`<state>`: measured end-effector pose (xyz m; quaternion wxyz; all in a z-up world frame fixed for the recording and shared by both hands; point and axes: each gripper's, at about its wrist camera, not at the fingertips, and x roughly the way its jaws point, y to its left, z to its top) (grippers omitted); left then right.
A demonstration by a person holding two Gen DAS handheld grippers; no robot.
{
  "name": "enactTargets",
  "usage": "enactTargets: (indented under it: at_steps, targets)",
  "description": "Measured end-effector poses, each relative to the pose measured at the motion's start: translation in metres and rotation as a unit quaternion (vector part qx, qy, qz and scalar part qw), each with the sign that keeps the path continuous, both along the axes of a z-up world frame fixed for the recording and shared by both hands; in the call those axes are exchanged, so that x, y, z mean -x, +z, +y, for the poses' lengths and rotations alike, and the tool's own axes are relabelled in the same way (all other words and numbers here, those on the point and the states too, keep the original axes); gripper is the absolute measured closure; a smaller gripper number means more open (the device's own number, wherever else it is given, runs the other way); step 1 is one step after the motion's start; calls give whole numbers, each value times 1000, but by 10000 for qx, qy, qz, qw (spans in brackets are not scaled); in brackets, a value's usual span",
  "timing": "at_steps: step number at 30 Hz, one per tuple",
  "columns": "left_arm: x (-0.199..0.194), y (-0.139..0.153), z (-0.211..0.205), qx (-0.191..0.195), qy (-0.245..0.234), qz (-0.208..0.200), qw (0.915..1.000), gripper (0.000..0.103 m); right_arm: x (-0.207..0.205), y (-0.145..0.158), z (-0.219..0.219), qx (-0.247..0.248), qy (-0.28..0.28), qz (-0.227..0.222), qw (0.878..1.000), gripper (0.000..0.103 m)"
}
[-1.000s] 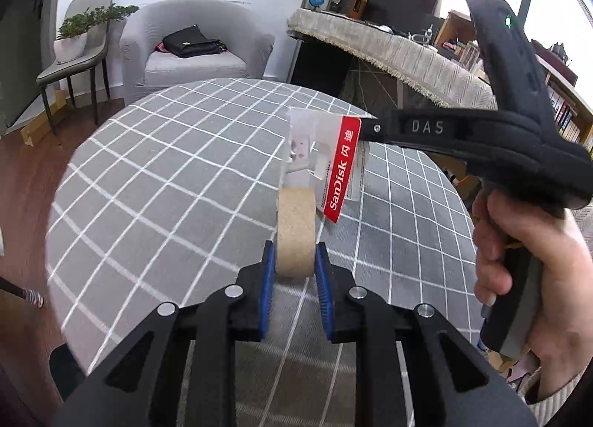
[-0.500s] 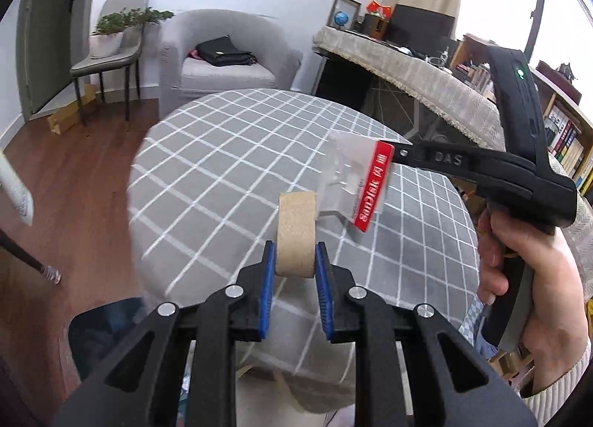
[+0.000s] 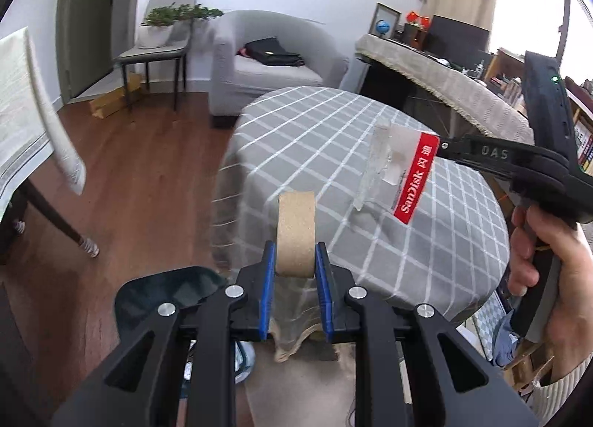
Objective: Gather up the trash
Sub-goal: 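Carry the tape roll and SanDisk box over the teal bin with both grippers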
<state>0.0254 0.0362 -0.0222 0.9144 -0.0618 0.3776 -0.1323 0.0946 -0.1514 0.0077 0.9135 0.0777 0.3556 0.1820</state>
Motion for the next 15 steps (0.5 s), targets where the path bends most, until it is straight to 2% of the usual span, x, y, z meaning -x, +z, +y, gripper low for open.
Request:
enactTargets:
  at_steps: [10,15]
  targets:
    - [6,-22,60,-208,592,181,9979,80,10,-2,65,169,564,-25,9983,103]
    - [2,-37,85,-266,804,435,9955,80,11,-8,93,223,831,29,9963,103]
